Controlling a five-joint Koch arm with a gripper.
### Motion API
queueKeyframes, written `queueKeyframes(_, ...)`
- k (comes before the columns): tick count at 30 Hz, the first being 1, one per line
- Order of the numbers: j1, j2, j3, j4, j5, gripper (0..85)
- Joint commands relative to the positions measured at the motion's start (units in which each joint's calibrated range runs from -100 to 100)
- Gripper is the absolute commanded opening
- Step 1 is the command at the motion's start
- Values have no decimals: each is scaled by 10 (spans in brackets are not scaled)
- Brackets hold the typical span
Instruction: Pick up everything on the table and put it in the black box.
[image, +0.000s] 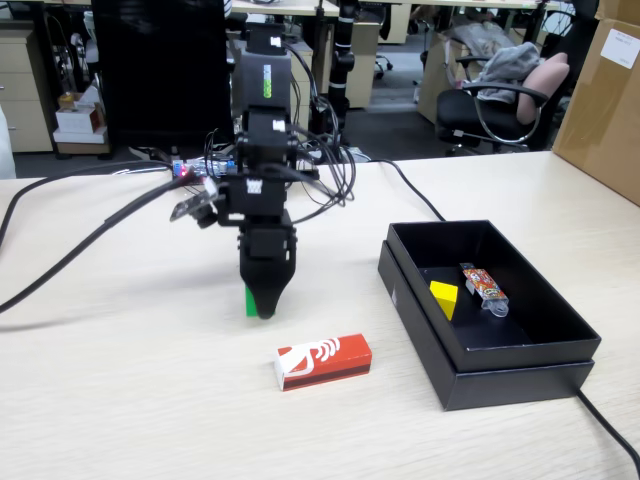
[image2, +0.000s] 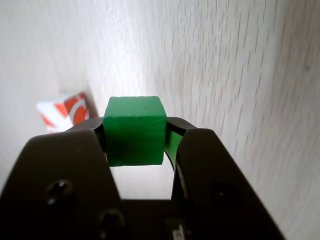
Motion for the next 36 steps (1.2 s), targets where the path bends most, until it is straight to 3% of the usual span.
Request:
queueKeyframes(1,22,-115,22,-29,10,36)
queueKeyframes(10,141,-208,26,-57,61,36)
queueKeyframes(15,206,-122,122,-64,94,37)
queueKeyframes(22,217,79,230,-60,104,37)
queueKeyframes(32,213,198,229,-42,112,43)
queueKeyframes(36,213,206,228,-42,111,133)
